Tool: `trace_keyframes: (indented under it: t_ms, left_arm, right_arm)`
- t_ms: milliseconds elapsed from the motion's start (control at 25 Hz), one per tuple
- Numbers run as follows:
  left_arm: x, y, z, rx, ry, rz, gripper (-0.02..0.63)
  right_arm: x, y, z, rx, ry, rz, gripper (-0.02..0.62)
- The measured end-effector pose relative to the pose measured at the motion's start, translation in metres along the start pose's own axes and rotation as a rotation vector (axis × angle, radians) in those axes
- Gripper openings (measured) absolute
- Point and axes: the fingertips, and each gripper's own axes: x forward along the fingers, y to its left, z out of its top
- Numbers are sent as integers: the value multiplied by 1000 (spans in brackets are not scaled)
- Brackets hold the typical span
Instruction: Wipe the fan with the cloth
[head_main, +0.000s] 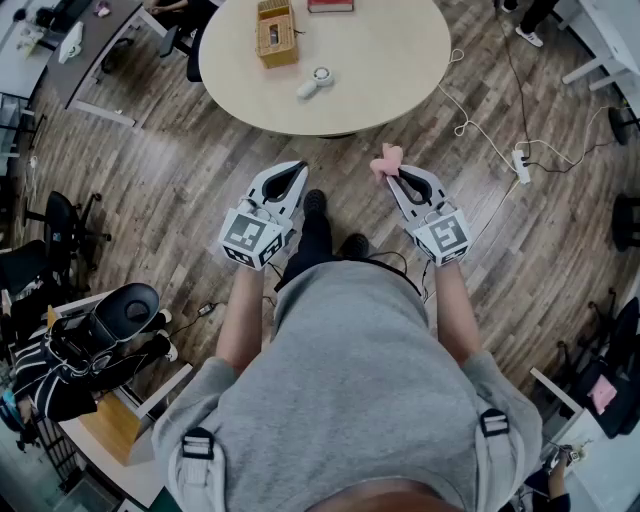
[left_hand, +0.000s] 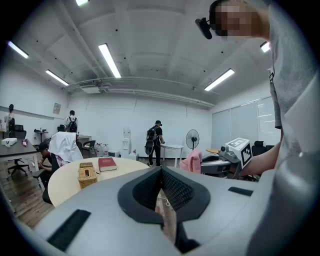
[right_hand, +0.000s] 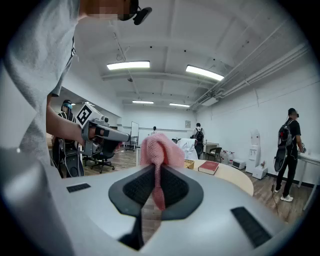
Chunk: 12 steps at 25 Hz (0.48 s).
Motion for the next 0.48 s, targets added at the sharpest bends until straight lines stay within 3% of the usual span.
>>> trace_keyframes:
  t_ms: [480]
  left_arm:
    - [3,2,-10,-5,18,-2,17]
  right_arm:
    - [2,2,-11,42,12,16,32]
